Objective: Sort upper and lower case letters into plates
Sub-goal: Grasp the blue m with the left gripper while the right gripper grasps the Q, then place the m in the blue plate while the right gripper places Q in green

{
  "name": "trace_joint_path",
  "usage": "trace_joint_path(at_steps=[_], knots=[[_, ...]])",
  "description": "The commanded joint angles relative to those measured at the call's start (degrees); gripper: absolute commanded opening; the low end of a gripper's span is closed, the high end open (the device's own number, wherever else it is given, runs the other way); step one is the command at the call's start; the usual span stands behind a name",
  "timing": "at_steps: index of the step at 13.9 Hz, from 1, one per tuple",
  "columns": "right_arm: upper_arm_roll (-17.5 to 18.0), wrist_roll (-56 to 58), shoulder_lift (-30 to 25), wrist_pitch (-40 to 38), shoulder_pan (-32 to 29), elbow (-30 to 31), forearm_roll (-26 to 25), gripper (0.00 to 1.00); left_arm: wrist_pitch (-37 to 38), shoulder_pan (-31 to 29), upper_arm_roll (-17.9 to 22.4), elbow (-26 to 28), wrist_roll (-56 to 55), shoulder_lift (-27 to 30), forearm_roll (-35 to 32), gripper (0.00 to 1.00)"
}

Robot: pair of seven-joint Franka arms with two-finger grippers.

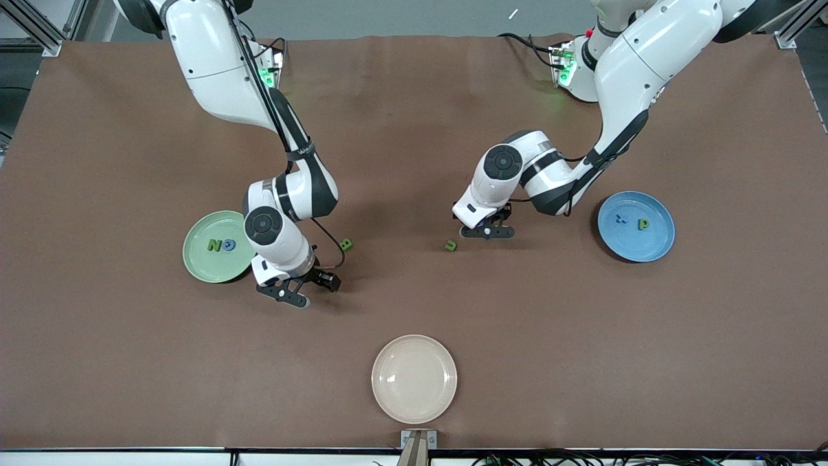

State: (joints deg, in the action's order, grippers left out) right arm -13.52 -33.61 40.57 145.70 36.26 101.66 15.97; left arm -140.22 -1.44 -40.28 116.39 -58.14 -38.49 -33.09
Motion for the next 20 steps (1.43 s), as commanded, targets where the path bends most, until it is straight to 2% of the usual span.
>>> trace_joint_path(at_steps=[1,4,7,9,13,16,20], knots=[[-0.5,-1.5,0.2,-0.2,0.7,-0.5,-0.1,0.84,-0.6,0.5,0.4,0.0,-1.3,-0.7,-2.4,0.73],[-0.5,-4.1,0.2,-0.5,1.6,-0.5,-0.1,0.8,-0.6,1.2,1.2,-0.1,-1.3,-0.8,-2.5,0.68],[-0.5,-4.0,0.3,-0.5,1.7,-0.5,-0.2,0.69,-0.6,1.2,1.2,-0.2,-1.3,-0.8,-2.8,0.49],[-0.5,-3.7,0.3,-0.6,1.6,-0.4,-0.3,0.53,-0.6,1.2,1.3,-0.3,-1.2,-0.8,-2.9,0.38],[-0.5,-3.2,0.2,-0.8,1.4,-0.5,-0.4,0.03,-0.6,1.1,1.5,-0.4,-1.2,-1.1,-5.5,0.17],[-1.0,-2.0,-0.5,-4.5,0.7,-0.8,-0.9,0.0,-0.2,0.1,1.4,-0.5,-0.8,-0.4,-5.6,0.1],[-4.6,9.7,-4.6,-16.6,-2.4,-0.7,-0.9,0.0,2.5,-3.3,1.2,0.1,3.1,3.2,-5.5,0.09]])
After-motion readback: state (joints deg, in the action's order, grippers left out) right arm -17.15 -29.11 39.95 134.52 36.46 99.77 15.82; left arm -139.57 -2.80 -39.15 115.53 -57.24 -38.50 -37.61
